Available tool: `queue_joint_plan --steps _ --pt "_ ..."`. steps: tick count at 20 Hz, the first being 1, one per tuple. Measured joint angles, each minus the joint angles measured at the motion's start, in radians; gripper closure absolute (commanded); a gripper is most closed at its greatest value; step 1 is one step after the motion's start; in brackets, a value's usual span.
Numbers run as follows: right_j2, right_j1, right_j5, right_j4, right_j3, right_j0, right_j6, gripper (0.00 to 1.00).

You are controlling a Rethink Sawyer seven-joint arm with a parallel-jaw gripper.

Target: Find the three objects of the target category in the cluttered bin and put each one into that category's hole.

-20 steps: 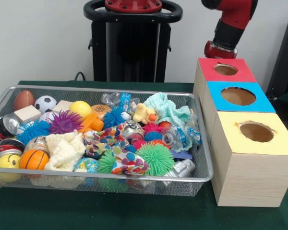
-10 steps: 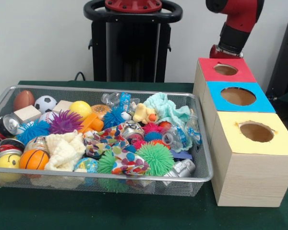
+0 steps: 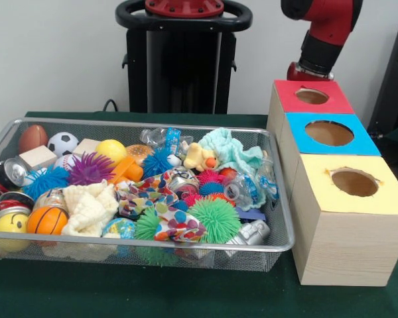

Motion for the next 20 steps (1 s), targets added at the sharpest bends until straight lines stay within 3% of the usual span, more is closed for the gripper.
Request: queue_joint_plan --steps 7,20 --pt "0.01 -0.037 0.0 -0.058 0.001 -0.062 0.0 0.0" --pt "0.01 -0.095 0.012 -0.085 0.001 -0.08 0.0 0.0"
